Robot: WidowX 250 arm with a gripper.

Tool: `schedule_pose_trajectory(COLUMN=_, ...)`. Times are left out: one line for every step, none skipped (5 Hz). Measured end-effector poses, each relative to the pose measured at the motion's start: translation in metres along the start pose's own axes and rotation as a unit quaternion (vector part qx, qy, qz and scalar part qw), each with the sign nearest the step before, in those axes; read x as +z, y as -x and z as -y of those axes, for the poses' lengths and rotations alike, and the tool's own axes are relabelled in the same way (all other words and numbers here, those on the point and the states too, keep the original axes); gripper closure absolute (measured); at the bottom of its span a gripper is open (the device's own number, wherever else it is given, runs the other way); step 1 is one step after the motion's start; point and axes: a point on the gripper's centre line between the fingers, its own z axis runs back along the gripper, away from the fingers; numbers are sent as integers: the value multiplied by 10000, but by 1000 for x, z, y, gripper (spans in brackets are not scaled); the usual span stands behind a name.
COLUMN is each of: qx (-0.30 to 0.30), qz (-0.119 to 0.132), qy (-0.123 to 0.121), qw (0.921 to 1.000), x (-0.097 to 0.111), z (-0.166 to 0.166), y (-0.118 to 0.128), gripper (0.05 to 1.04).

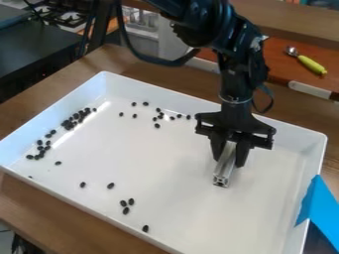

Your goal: Sweep into pile

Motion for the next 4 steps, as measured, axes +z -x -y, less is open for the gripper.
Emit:
schedule_pose_trajectory(qx=-23, qz=-1, qy=-19, qw=10000, x=-1, z=0, y=-2, gripper=691)
schedule_pose_trajectory(qx=108, qz=-93, qy=-47, qw=9999, x=-1, z=-14, y=-6, gripper=691)
schedule_pose_trajectory(qx=101, qz=-263, qy=11, qw=9996, x=-1, z=-35, y=-7, gripper=691)
schedule_pose_trajectory(qx=-2, qz=-301, qy=18, qw=9995, x=-1, z=-54, y=-10, gripper=691)
